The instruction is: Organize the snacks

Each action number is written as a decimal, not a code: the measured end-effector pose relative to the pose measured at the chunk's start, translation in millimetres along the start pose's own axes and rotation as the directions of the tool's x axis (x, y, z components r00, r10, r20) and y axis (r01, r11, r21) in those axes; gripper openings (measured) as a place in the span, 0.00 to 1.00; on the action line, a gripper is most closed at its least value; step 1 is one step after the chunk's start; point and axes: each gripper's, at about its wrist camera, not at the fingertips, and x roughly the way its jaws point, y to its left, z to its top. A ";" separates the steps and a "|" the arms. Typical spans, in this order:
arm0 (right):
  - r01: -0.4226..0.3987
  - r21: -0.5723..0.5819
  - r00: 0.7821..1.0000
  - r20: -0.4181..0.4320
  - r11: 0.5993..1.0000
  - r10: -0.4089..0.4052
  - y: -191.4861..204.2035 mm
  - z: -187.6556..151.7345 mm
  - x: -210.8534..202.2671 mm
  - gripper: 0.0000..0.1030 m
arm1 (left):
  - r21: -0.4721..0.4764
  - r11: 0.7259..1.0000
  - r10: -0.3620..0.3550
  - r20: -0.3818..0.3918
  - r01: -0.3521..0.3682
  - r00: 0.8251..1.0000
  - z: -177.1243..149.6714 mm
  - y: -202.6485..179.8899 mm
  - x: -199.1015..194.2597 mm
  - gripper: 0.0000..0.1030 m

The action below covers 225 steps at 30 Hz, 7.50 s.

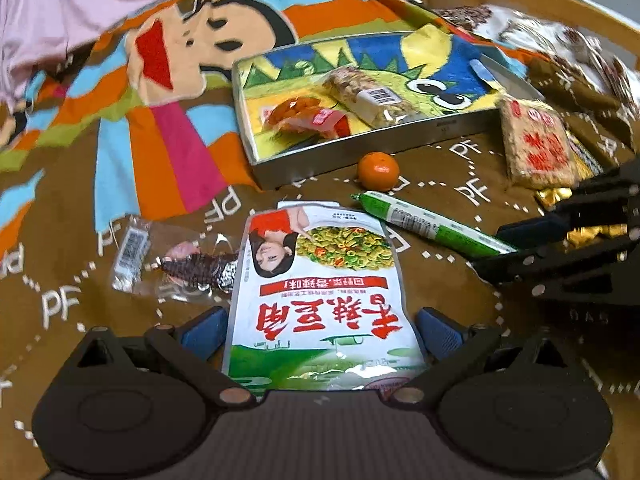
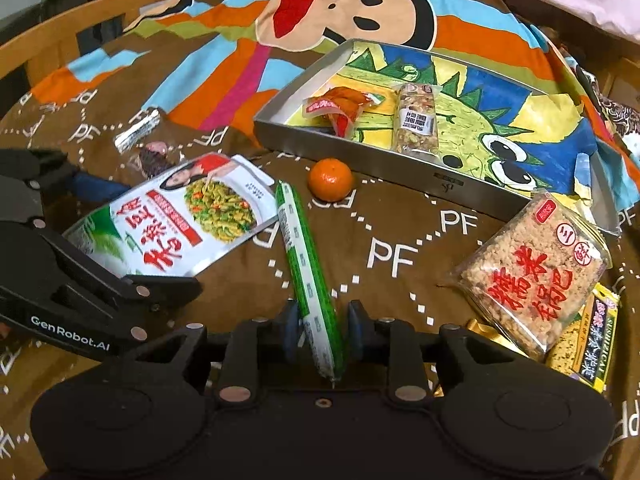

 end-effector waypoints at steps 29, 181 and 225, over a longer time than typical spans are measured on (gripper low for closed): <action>0.021 -0.013 1.000 0.015 1.000 -0.020 19.2 -26.3 -19.4 0.23 | -0.355 0.935 -0.033 -0.022 0.023 0.999 -21.2 38.6 -55.7 0.85; 0.099 0.143 0.872 0.464 0.985 -0.155 29.3 -107.5 -222.2 0.99 | -0.323 0.934 0.238 0.246 -0.152 0.939 -68.4 -50.6 -181.3 0.99; -0.015 -0.223 0.960 0.270 0.975 0.076 116.8 -43.5 -72.5 0.99 | -0.689 0.706 -0.087 0.148 0.165 0.985 -6.5 97.1 -51.4 0.99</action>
